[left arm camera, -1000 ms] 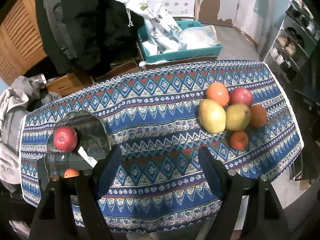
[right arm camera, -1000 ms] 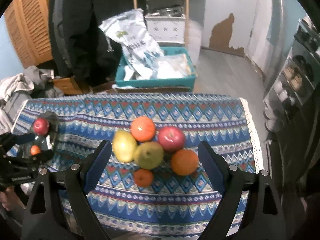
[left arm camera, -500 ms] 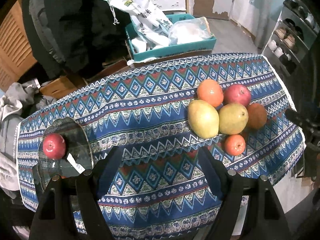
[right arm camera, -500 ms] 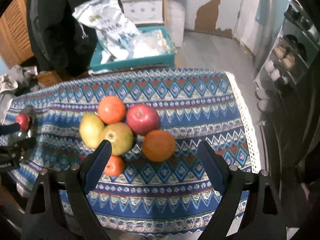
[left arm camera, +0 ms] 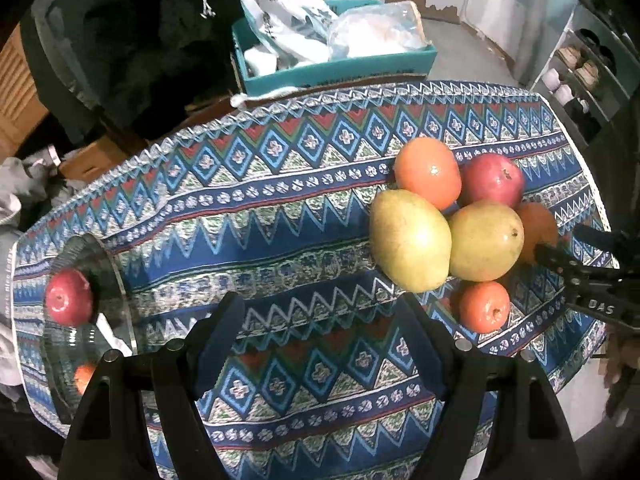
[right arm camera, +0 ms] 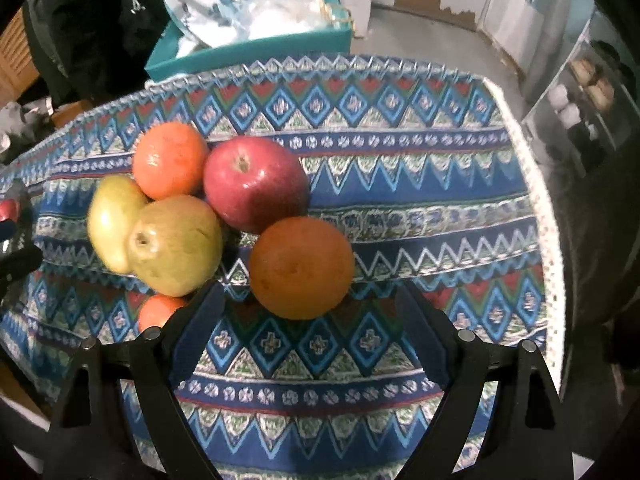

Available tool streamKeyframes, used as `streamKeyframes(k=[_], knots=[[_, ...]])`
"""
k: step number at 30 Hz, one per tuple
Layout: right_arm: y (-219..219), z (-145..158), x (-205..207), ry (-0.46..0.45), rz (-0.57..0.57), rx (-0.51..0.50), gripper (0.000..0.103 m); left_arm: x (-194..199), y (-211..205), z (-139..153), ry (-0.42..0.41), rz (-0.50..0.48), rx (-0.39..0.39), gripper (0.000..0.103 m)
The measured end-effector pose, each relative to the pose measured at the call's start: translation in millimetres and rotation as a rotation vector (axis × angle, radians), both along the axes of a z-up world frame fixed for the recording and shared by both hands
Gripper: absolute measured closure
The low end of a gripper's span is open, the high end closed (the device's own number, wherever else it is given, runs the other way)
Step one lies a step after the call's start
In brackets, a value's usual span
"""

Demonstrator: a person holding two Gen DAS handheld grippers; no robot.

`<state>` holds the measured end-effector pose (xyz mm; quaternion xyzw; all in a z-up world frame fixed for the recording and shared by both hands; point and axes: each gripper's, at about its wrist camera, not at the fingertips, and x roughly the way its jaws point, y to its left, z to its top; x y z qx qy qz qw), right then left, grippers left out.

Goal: Organize fruits
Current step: 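Grasp a yellow-green pear with the left tool while the right tool grasps a large orange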

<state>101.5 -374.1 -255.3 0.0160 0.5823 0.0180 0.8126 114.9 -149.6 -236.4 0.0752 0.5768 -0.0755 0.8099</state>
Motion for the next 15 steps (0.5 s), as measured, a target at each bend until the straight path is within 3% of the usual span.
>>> streamKeyframes(k=[13,15], knots=[[0.0,-32.6,11.2,0.028,-0.006,0.018,0.016,14.6,-7.2,-20.2,0.044,0.008,-0.030,0.023],[-0.4,-35.2,12.7,0.029,-0.006,0.031,0.022,17.6,-7.8,-20.3,0.046,0.015,-0.047,0.023]])
